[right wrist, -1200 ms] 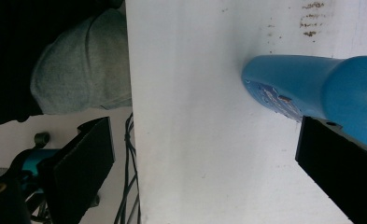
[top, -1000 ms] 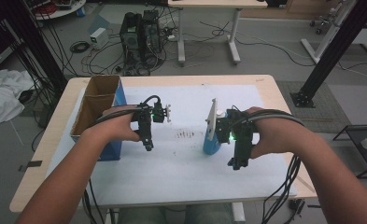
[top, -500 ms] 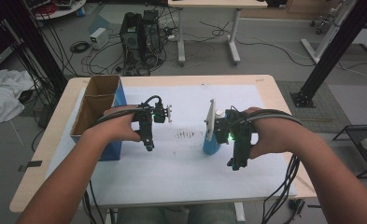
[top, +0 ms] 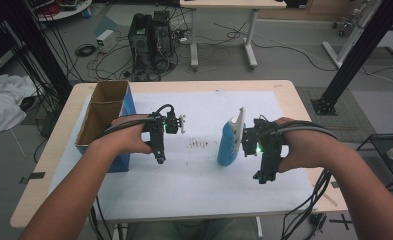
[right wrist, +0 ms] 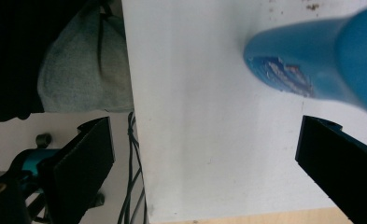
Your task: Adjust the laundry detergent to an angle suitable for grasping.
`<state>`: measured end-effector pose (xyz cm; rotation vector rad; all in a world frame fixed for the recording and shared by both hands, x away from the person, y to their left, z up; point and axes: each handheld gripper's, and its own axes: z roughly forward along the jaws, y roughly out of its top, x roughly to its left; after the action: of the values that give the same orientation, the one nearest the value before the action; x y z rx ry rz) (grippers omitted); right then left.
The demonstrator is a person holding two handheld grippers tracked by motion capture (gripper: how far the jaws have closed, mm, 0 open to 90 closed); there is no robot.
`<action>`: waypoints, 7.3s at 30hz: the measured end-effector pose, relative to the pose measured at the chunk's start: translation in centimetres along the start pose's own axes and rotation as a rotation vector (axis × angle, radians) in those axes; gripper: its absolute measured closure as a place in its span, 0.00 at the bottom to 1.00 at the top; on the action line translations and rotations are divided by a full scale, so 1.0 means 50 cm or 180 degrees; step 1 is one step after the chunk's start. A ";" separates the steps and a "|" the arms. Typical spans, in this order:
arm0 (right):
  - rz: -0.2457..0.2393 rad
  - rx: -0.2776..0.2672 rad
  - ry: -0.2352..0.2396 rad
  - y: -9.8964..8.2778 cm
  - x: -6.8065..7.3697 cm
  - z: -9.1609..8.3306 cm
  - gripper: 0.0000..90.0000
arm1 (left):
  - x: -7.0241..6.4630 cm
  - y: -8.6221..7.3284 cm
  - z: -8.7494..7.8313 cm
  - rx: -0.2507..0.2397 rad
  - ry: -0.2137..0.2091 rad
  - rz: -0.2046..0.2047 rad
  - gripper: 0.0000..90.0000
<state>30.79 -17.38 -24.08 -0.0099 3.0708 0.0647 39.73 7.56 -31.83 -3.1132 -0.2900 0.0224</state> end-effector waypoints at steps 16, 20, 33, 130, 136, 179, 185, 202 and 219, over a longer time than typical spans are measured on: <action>0.0471 -0.0030 -0.0094 -0.125 0.000 0.014 0.04 | -0.013 -0.006 -0.008 0.0023 0.0035 0.0028 0.06; 0.0499 -0.0004 -0.0082 -0.142 0.001 0.022 0.04 | -0.019 -0.008 -0.006 -0.0046 -0.0004 0.0007 0.06; 0.0584 -0.0028 -0.0105 -0.142 0.003 0.036 0.04 | -0.036 -0.021 -0.015 -0.0453 0.0072 -0.0070 0.06; 0.0639 -0.0224 -0.0201 -0.156 -0.003 0.049 0.04 | -0.121 0.136 0.060 -0.3542 0.0332 -0.1263 0.06; 0.0679 -0.0246 -0.0197 -0.158 -0.003 0.051 0.04 | -0.119 0.164 0.062 -0.3543 0.0308 -0.1244 0.06; 0.0602 -0.0155 -0.0152 -0.154 -0.018 0.051 0.04 | -0.096 0.248 0.086 -0.3134 0.0714 -0.1543 0.08; 0.0606 -0.0159 -0.0141 -0.154 -0.018 0.052 0.04 | -0.099 0.250 0.087 -0.3221 0.0727 -0.1553 0.10; 0.0617 -0.0175 -0.0144 -0.157 -0.017 0.055 0.04 | -0.102 0.251 0.085 -0.3189 0.0811 -0.1568 0.21; 0.0601 -0.0163 -0.0122 -0.156 -0.018 0.055 0.04 | -0.108 0.256 0.084 -0.3179 0.0895 -0.1544 0.32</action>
<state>31.95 -25.05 -27.07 0.2750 3.0214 0.1514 36.73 -5.98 -36.17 -3.7429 -1.4095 -0.7847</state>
